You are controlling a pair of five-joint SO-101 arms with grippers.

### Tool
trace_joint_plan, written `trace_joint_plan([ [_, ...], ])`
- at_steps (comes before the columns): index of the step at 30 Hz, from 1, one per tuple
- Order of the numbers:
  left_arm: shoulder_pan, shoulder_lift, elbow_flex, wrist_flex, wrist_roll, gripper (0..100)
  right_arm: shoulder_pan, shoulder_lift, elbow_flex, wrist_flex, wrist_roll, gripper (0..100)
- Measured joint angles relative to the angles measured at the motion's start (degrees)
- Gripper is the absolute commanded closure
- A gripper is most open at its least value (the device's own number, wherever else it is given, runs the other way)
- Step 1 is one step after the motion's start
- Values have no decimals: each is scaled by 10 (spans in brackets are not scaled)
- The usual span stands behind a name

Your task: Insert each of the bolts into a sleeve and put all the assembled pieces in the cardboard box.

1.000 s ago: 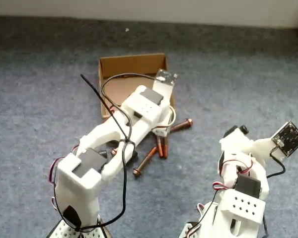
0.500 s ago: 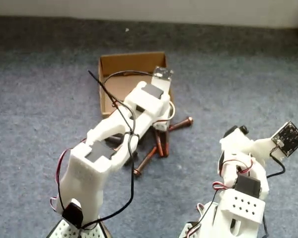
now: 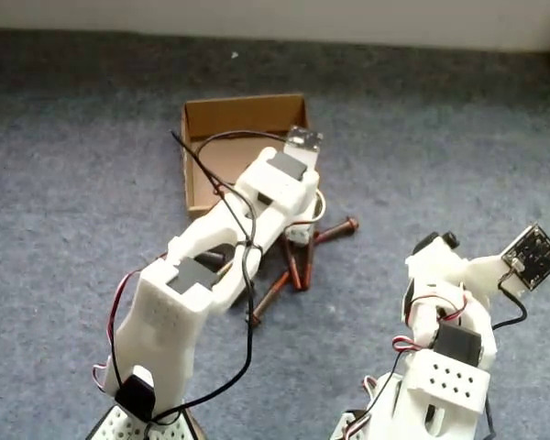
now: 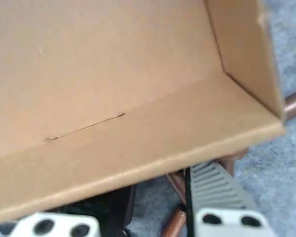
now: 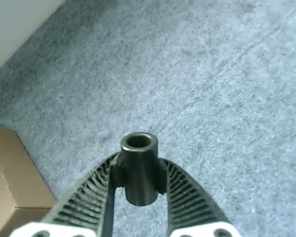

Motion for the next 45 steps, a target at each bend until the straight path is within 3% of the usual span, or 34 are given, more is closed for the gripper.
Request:
trace_joint_plan([
  [7,3,-18,11,25,0,816,0,0,0,0,0,993],
  [13,32,-48,63,25,0,753,0,0,0,0,0,993],
  [20,39,-59,99,18,36,756,0,0,0,0,0,993],
  [27,45,-67,113,-16,34,912,0,0,0,0,0,993],
  [35,32,-66,113,-41,37,922,0,0,0,0,0,993],
  [42,29,-66,113,-41,38,913,0,-1,4,0,0,993],
  [45,29,-66,113,-41,38,825,0,0,17,0,0,993],
])
